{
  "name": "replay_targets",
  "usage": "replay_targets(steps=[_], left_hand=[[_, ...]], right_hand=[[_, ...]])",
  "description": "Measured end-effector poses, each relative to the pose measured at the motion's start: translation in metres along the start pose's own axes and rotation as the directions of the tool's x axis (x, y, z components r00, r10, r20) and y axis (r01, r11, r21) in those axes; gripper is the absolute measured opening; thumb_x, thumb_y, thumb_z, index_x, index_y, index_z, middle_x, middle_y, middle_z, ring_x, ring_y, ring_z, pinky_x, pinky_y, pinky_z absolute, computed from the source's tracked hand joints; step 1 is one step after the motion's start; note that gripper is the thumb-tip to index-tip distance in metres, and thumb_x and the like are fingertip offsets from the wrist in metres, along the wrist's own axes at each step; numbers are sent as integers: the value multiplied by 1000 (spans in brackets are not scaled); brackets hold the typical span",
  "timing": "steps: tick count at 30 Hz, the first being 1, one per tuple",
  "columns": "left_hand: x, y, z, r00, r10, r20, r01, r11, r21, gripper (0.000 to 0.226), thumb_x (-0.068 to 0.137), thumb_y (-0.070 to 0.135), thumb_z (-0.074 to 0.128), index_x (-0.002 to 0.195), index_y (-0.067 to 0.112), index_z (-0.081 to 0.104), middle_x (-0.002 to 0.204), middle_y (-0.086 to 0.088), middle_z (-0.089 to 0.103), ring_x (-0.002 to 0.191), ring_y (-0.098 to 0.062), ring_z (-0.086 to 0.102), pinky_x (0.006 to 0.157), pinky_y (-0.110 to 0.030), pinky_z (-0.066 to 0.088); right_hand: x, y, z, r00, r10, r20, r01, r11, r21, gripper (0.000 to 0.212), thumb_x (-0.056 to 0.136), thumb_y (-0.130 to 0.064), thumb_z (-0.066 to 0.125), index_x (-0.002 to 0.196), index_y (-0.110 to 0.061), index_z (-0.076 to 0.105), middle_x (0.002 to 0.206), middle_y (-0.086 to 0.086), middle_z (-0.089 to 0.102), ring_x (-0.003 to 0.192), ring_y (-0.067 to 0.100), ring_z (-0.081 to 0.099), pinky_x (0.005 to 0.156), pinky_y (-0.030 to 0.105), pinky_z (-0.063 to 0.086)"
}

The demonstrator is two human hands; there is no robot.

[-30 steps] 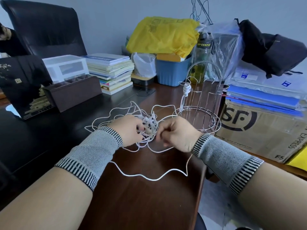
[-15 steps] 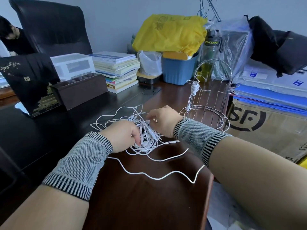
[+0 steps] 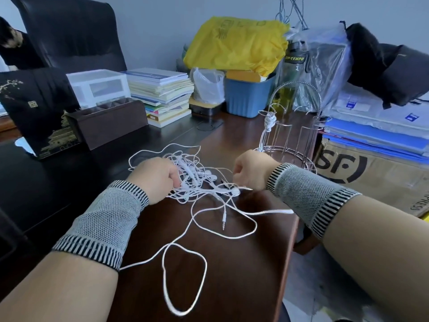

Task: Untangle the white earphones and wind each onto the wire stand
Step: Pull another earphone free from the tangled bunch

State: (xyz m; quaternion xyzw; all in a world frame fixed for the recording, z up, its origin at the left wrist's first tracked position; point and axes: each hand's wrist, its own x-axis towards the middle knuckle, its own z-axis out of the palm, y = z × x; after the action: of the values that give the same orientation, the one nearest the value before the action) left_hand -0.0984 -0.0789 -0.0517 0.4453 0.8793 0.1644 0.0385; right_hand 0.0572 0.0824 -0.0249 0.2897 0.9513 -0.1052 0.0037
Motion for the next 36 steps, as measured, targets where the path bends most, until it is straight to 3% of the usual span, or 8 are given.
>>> replay_targets(steps=[2,5,10,14,21,30,34,36], left_hand=[[0,1,0,1000,-21,14,21,999,-33,42,89,0,50,62,29,65,123,6,65,101,-19,61,82,-26,46],[-1,1,-2,999,-45,14,45,997,-65,43,89,0,48,59,27,63,116,4,68,66,-11,54,55,-21,38],[-2,1,-4,997,-74,-20,71,992,-105,41,92,8,52,57,27,59,104,3,71,50,-6,39,45,-21,30],[-2,3,-5,995,-83,-56,76,990,-117,39,93,8,49,63,31,62,72,8,60,52,-8,43,48,-24,30],[-2,1,-4,990,-106,-97,98,992,-85,32,93,13,49,78,29,71,109,4,71,94,-19,61,87,-32,50],[2,-3,-1,975,-184,-126,185,983,-4,31,95,17,50,68,11,64,87,-5,70,73,-25,62,62,-32,48],[5,-1,-4,967,-218,-130,226,973,43,25,96,16,47,90,5,68,95,-15,67,92,-34,63,76,-41,51],[5,-1,-4,957,-245,-154,250,968,9,30,97,18,41,88,4,66,90,-15,65,81,-30,59,68,-37,45]], right_hand=[[4,-5,-2,993,-36,-108,39,999,29,21,88,-19,54,99,-19,72,105,0,69,99,21,63,87,27,51],[13,-18,0,993,-110,-32,111,993,29,25,91,-18,54,111,-21,69,115,-2,66,107,20,62,96,31,49],[27,-31,13,988,-144,51,146,989,-34,28,92,-31,57,116,-21,67,117,-3,65,105,19,61,96,32,50],[29,-23,15,992,-120,30,119,993,26,27,92,-37,57,109,-20,70,110,-3,67,103,19,62,94,29,50],[23,16,2,964,77,-255,10,945,326,18,83,-34,63,88,-17,64,87,0,67,88,22,64,76,27,49],[1,38,-4,832,332,-445,85,716,693,34,58,-45,50,70,-15,60,73,11,70,74,34,66,78,48,56],[-3,40,0,784,378,-491,145,658,739,36,59,-46,47,64,-12,55,70,17,67,71,38,63,75,52,55],[-6,40,3,791,365,-491,156,655,739,32,65,-40,48,63,-9,56,64,17,66,61,31,60,73,51,55]])
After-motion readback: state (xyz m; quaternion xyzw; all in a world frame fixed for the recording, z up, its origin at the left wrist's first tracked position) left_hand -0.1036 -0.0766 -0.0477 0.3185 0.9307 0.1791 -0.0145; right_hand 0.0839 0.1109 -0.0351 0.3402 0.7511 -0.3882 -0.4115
